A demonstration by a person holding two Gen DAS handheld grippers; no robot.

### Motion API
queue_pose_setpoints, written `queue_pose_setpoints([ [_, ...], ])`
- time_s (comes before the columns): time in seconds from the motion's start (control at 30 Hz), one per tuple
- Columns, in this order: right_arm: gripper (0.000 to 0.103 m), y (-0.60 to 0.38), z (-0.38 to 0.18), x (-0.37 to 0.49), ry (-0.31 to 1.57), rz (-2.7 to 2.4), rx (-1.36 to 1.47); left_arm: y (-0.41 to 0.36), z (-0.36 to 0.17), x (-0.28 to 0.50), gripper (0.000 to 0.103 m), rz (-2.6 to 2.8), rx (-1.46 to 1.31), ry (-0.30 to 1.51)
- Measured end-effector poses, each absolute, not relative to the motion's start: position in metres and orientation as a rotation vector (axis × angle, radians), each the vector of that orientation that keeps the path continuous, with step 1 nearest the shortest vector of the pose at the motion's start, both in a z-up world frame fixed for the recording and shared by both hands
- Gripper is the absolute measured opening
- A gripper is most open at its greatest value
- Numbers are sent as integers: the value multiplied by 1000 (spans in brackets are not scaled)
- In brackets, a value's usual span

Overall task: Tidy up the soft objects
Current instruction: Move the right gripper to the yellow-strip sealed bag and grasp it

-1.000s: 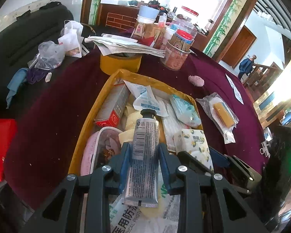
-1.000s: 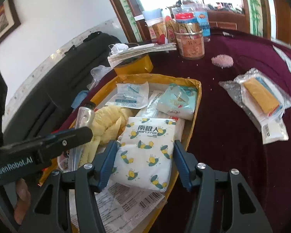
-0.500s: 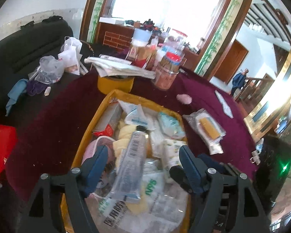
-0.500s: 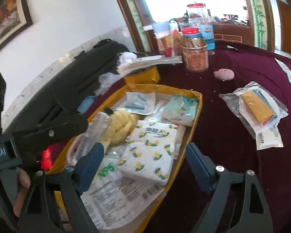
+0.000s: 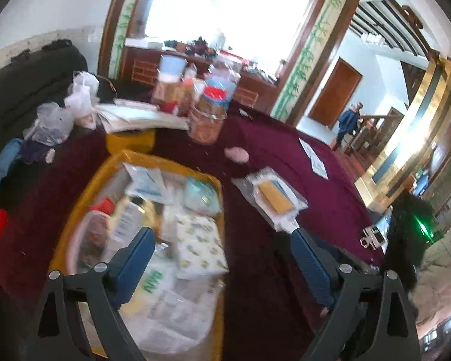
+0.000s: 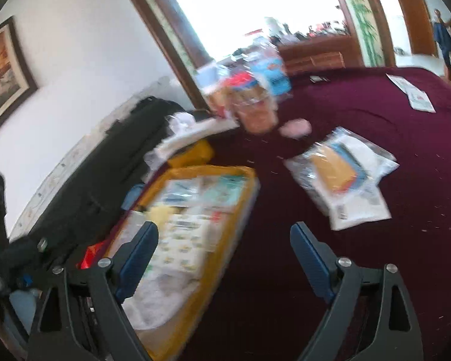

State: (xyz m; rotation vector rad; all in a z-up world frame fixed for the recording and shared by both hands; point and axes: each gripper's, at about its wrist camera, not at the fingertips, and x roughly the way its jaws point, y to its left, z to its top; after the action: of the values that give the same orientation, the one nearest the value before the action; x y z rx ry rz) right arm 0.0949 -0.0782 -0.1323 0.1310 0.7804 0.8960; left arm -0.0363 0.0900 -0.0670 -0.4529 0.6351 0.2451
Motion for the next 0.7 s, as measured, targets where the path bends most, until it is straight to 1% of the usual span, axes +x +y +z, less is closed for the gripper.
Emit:
queue_pose_setpoints([
  [0.27, 89, -119, -143, 165, 908, 792, 204, 58, -86, -8, 94, 179, -467, 714],
  [0.33, 89, -125, -141, 176, 897, 777, 207, 54, -90, 0, 94, 153, -488, 727],
  [0.47, 89, -113, -140, 203, 898, 773, 146, 48, -91, 13, 94, 124, -520, 732],
  [0.57, 88, -92, -146, 228, 947, 837, 119, 47, -93, 19, 94, 137, -509, 747],
  [0.63, 88, -82, -148, 241, 912, 735, 63, 49, -92, 20, 94, 144, -500, 748],
  [0.7, 88, -67, -158, 255, 935, 710, 11, 54, -92, 20, 94, 184, -495, 738],
])
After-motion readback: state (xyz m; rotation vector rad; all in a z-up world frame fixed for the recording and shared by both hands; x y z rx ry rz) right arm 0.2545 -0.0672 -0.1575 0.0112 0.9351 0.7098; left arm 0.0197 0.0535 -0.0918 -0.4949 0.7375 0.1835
